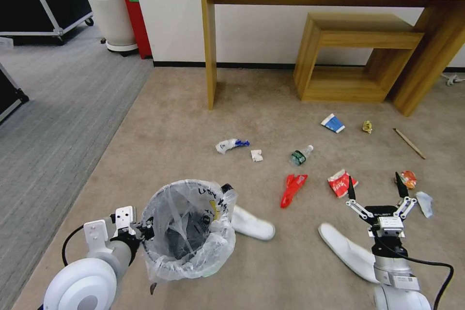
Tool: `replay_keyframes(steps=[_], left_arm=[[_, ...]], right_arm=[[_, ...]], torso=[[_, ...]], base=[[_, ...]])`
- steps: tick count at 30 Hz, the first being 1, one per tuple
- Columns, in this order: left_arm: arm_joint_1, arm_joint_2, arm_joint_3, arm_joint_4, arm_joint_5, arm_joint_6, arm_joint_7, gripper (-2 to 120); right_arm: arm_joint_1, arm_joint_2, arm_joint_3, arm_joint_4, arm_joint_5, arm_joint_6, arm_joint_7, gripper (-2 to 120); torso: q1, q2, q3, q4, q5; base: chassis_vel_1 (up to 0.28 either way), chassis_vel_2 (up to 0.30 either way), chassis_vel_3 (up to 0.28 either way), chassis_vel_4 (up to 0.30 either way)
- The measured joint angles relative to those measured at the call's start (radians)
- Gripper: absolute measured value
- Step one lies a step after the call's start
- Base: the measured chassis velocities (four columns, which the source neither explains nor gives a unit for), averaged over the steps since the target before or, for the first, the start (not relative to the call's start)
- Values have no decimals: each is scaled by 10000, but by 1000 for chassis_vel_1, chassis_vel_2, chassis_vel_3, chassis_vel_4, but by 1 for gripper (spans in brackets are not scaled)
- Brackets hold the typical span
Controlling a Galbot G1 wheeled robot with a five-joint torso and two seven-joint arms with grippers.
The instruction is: Pick up the trash bin and place the garbage on the floor into it.
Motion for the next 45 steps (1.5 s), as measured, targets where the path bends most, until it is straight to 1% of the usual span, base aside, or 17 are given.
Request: replay_keyframes(steps=[11,13,14,18,27,30,33,40,45], left_arm=[[105,-48,-108,-10,67,-77,10,0],[106,-44,-159,-7,54,-126,7,0],[89,-46,-223,20,23,-159,2,0],[86,-74,-329,44,18,-165,-5,0],[73,-336,-467,127,1,-200,-130,0],[64,-341,-595,133,-90,-204,-188,0],[-21,-228,-782,223,-259,-191,-209,0],[-96,-250,-767,393,-333,-160,-221,0],[-157,-122,-900,520,-385,-117,-210,0]], right_arm=[[-25,-8,13,110,-12,22,20,100],[-25,-22,23,143,-202,20,265,100],[-9,-60,46,153,-503,-27,631,100],[-2,-173,108,173,-721,-194,973,100],[-2,-388,162,230,-630,-409,1025,100],[90,-531,163,230,-570,-535,1047,100],[201,-845,142,291,-436,-869,1123,100],[368,-1201,67,76,-148,-1017,1115,100],[468,-1424,-21,-50,-69,-1236,1143,100]], torso=[[3,-1,3,0,0],[3,-1,3,0,1],[3,-1,2,0,0],[4,0,3,0,0],[3,-1,3,0,0],[3,-1,2,0,1],[3,-1,2,0,2],[3,-1,3,0,1],[3,-1,2,1,2]], base=[[35,-24,-26,32],[0,0,0,0],[0,0,0,0],[0,0,0,0],[0,0,0,0],[0,0,0,0],[0,0,0,0],[0,0,0,0],[0,0,0,0]])
